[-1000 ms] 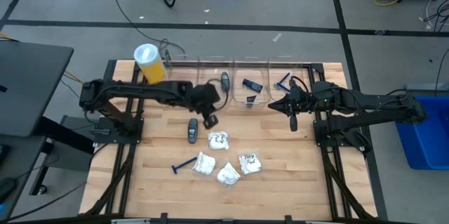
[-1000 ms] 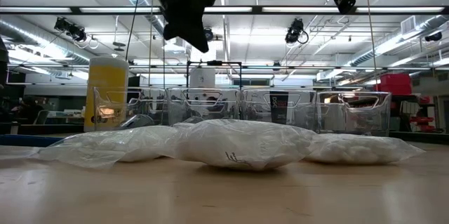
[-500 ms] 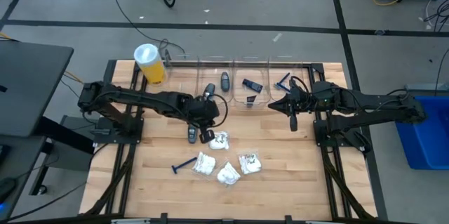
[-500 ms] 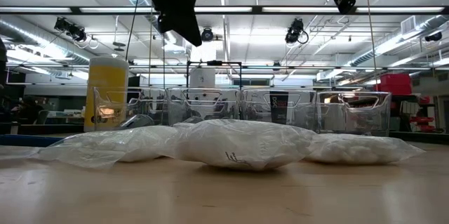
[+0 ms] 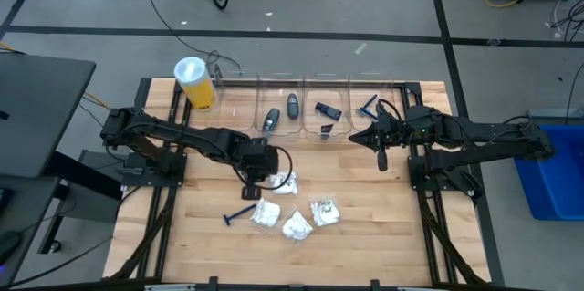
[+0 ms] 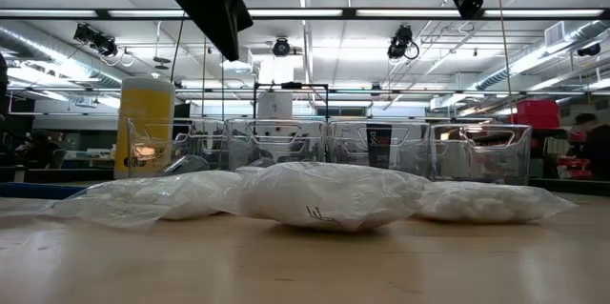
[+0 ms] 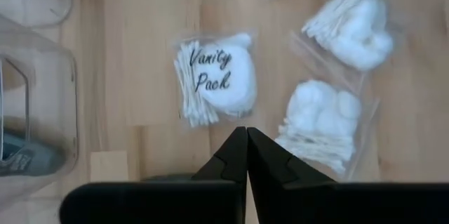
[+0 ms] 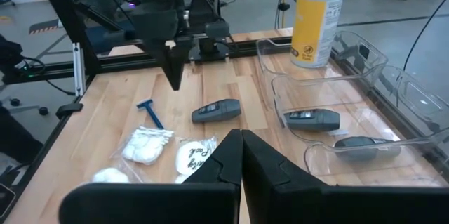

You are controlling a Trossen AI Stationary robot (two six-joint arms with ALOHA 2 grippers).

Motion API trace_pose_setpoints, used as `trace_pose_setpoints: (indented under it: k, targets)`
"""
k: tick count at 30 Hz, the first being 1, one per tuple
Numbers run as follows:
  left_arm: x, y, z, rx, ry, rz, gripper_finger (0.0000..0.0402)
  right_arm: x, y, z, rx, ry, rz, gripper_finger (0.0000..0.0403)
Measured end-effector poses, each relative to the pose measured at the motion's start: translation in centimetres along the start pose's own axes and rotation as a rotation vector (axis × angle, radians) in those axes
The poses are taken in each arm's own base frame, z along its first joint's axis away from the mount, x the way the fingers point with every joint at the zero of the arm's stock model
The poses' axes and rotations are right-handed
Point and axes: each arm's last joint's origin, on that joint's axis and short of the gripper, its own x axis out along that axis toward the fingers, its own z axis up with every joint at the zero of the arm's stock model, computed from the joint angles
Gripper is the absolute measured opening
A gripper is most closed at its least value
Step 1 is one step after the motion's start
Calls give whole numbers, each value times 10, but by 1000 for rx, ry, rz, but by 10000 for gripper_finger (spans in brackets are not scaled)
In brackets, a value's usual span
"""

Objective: Pick & Place Travel size toiletries
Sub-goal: Put the black deodorant into the middle left transparent bin

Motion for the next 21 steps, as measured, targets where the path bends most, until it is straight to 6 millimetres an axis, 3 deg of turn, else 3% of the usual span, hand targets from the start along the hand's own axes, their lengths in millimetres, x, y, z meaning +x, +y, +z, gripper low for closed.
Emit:
trace_pose_setpoints:
  k: [14, 21]
  targets:
    - [0, 1, -3, 31, 29, 15, 24, 0, 0, 0, 0, 0, -1, 7]
    - [-1, 3, -15, 55, 161, 23, 24, 0, 0, 0, 0, 0, 0, 7]
